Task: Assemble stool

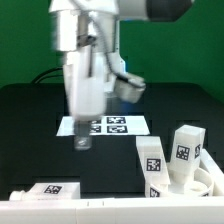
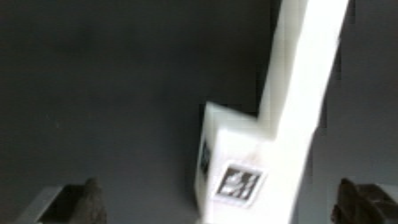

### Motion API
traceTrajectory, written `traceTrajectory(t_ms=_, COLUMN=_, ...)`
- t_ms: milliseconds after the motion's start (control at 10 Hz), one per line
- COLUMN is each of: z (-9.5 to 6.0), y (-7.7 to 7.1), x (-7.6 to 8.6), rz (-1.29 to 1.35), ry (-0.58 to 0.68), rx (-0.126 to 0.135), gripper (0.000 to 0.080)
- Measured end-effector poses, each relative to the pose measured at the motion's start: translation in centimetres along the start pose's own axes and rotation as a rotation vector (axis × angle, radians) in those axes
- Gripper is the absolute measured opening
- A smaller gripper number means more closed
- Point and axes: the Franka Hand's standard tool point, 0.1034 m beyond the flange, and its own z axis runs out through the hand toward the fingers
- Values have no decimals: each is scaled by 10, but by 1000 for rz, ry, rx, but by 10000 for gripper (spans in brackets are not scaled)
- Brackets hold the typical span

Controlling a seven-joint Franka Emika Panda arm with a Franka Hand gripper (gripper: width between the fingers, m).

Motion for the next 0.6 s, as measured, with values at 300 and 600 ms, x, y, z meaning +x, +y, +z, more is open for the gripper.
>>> traceTrajectory(t_ms=300, z=27, y=19, x=11, rz=70, ry=0, rx=-23, gripper=649)
traceTrajectory(t_ms=600, z=45, y=23, x=3, rz=62, ry=14, rx=-46, gripper=649)
